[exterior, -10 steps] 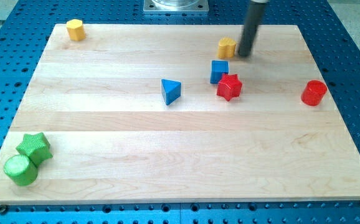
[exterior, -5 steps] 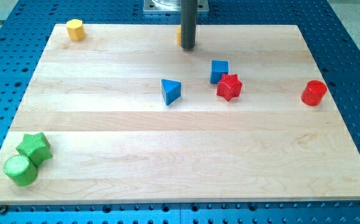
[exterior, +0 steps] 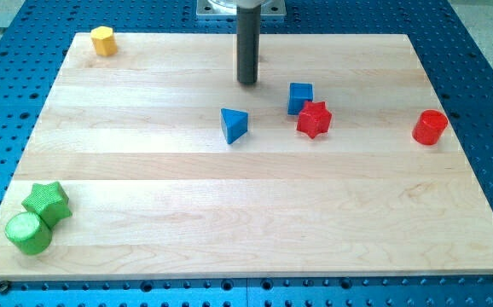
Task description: Keep heart and cube in a horizontal line with hexagon
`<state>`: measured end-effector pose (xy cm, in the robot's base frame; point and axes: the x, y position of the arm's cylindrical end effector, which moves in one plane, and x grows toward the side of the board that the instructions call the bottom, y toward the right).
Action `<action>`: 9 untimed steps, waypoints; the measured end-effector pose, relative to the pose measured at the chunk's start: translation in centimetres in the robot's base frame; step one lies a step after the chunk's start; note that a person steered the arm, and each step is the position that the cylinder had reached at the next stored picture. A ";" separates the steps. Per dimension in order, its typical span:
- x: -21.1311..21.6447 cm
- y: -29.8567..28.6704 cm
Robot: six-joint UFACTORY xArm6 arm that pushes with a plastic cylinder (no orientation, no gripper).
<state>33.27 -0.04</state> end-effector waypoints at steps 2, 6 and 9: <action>3.2 8.7; 0.3 20.2; -6.6 22.1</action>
